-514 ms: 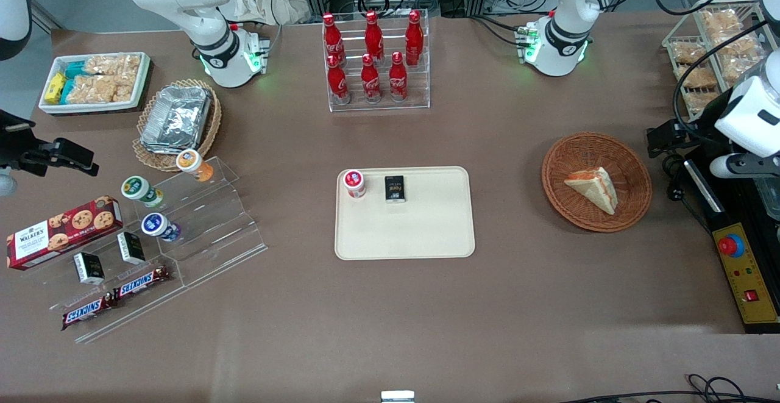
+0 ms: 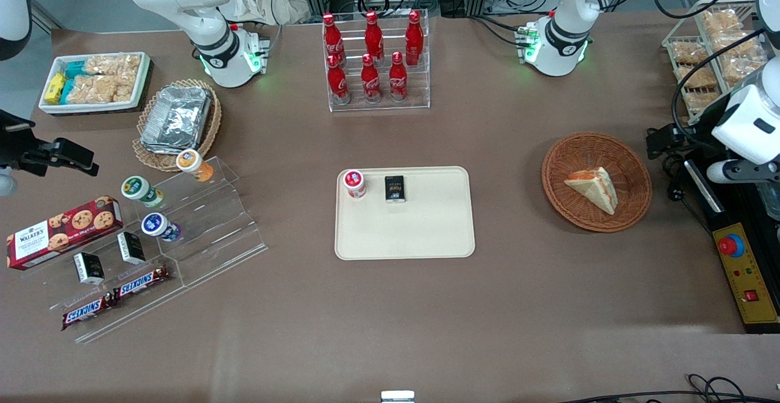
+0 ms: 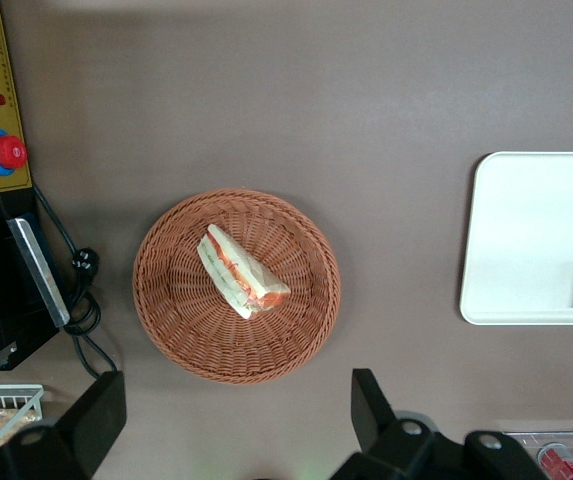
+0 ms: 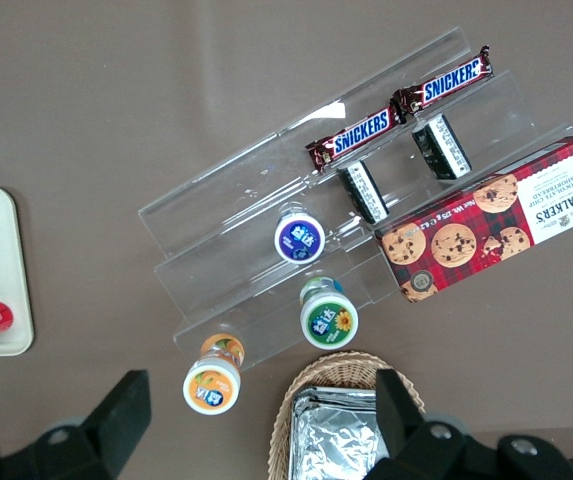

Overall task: Place sandwich from basket to tray
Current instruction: 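Move the left gripper over the sandwich in the wicker basket, then lower the open left gripper around the sandwich and close it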

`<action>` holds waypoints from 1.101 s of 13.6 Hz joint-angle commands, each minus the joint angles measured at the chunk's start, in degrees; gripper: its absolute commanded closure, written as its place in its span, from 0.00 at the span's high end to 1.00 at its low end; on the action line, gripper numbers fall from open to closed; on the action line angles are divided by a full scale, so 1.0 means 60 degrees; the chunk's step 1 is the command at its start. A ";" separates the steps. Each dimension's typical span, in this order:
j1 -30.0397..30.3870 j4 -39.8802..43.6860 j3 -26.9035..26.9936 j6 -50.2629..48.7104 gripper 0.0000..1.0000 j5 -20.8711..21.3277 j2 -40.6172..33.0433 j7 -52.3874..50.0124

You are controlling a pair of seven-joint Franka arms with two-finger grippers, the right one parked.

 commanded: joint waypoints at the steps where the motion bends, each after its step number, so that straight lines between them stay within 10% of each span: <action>1: 0.0049 0.0015 0.0048 -0.0114 1.00 0.0214 0.0213 -0.1361; 15: 0.0151 -0.7526 0.0078 0.5390 1.00 0.0523 -0.1792 -0.6115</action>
